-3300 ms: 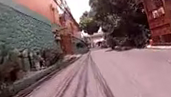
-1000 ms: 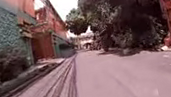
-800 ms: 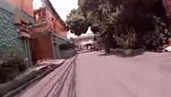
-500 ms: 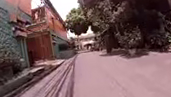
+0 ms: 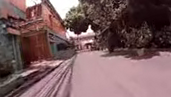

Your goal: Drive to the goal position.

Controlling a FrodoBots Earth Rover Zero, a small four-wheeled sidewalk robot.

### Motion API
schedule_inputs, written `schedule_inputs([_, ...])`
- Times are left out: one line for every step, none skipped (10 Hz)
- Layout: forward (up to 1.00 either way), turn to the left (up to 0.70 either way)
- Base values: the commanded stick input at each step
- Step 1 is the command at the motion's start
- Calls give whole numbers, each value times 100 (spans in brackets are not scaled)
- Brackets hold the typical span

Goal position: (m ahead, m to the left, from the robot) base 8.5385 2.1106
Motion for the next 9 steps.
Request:
schedule_inputs([100,0])
schedule_inputs([100,0])
schedule_inputs([100,0])
schedule_inputs([100,0])
schedule_inputs([100,0])
schedule_inputs([100,0])
schedule_inputs([100,0])
schedule_inputs([100,0])
schedule_inputs([100,0])
